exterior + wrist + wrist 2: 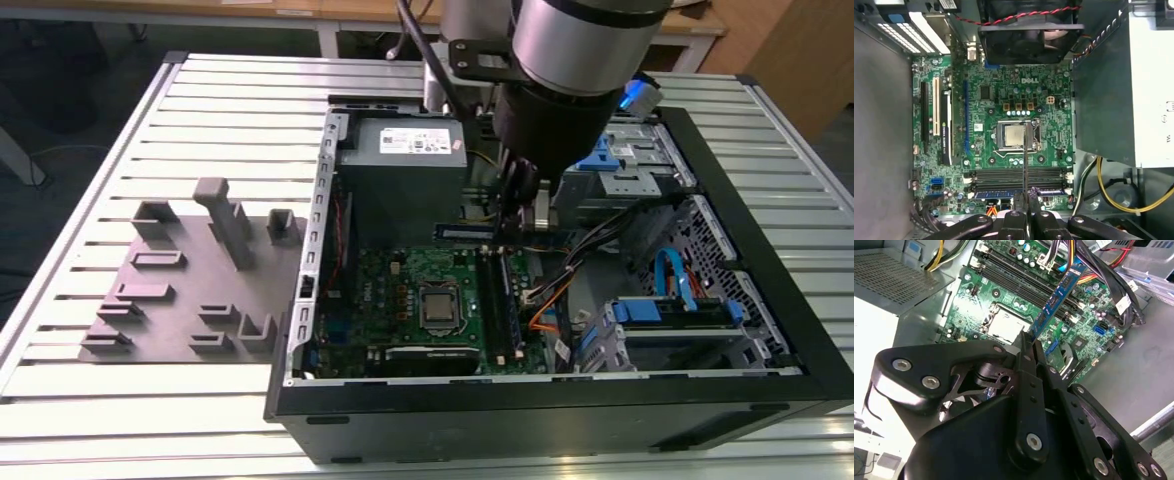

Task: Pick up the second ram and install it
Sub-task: 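Pick up the second ram and move it above second insertion slot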

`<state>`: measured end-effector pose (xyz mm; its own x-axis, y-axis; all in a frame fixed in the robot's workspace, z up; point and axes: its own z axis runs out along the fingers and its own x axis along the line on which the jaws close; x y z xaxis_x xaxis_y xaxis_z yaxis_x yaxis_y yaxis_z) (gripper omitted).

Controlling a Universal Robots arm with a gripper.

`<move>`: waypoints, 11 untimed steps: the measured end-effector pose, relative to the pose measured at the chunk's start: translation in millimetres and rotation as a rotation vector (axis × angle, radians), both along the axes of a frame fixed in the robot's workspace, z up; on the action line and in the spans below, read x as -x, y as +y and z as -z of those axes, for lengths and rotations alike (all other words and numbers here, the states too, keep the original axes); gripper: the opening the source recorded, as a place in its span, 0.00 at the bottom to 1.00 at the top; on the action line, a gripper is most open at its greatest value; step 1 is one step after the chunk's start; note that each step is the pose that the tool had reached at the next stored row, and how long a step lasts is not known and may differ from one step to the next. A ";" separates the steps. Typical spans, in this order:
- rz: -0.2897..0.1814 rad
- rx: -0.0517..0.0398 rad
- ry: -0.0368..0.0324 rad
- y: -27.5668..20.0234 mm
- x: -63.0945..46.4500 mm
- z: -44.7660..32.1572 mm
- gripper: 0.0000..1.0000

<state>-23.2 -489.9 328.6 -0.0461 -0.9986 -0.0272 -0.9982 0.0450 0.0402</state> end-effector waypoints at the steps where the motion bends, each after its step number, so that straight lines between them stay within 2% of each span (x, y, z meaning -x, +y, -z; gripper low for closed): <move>1: 0.000 0.0000 0.0000 -0.2 0.0 1.8 0.14; 11: 0.000 0.0000 0.0000 -1.2 0.0 20.0 0.14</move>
<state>-23.1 -491.1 308.6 -0.0461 -0.9986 -0.0272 -0.9982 0.0450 0.0402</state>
